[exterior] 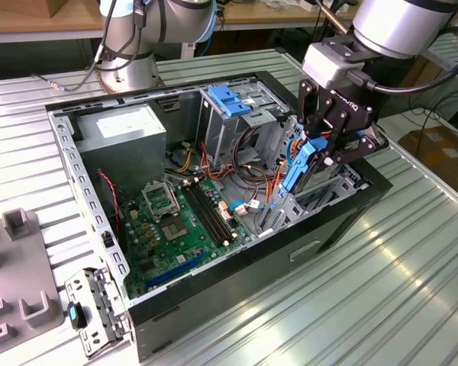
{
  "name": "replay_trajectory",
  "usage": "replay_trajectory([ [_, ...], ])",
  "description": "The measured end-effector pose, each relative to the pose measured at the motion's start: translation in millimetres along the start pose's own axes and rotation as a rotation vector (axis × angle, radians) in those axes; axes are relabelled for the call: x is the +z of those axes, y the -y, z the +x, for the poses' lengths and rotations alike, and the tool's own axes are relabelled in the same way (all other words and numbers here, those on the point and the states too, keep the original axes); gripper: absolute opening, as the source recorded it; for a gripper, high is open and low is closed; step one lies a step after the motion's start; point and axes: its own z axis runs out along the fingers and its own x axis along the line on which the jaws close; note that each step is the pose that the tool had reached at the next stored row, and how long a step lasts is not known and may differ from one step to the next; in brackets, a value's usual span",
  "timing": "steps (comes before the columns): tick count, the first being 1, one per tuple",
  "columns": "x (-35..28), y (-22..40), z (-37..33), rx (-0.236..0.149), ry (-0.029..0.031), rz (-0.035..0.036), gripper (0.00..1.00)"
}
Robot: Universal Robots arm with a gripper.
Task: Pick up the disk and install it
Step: 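Insert the disk into the insertion slot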
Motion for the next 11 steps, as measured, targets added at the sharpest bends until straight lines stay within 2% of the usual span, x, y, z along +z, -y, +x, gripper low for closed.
replay_trajectory([
  [6, 7.7, 0.0, 0.1, 0.0, -0.0002, 0.001, 0.37],
  [11, 8.5, 0.0, 0.1, 0.0, -0.0001, 0.0011, 0.38],
])
